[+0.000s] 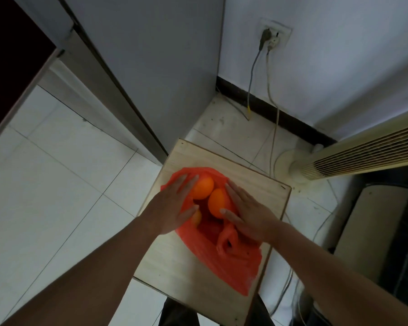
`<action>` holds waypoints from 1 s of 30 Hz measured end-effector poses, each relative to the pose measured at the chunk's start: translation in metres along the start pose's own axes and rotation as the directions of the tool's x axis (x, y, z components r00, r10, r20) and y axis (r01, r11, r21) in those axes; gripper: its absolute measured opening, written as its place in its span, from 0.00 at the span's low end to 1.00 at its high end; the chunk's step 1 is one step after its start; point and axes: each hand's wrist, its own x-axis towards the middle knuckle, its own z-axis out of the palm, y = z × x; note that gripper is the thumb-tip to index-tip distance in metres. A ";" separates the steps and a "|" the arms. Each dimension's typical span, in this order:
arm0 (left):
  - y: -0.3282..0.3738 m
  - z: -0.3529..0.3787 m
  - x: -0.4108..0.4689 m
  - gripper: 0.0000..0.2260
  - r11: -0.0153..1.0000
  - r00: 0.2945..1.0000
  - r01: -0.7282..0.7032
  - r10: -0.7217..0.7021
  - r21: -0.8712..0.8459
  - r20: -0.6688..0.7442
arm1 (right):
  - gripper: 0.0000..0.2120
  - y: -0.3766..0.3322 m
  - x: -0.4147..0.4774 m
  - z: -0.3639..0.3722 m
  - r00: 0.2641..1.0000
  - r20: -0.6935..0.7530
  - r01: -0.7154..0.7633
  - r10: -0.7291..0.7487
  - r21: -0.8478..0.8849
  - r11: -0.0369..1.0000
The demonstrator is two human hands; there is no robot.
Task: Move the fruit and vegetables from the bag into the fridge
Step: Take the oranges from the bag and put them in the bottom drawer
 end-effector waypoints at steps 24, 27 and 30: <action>-0.023 0.010 -0.054 0.35 0.981 0.993 0.112 -0.114 -0.156 -0.003 | 0.33 -0.039 0.004 -0.001 0.999 -0.042 0.025 -0.026 -0.029 0.999; -0.016 0.010 -0.046 0.33 0.981 0.996 0.084 -0.083 -0.173 0.012 | 0.33 -0.016 -0.002 0.007 1.000 0.008 -0.001 0.001 0.028 1.000; -0.014 0.016 -0.040 0.34 0.970 0.996 0.095 -0.091 -0.225 0.026 | 0.32 -0.003 -0.008 0.013 1.000 0.007 -0.017 0.017 0.101 0.995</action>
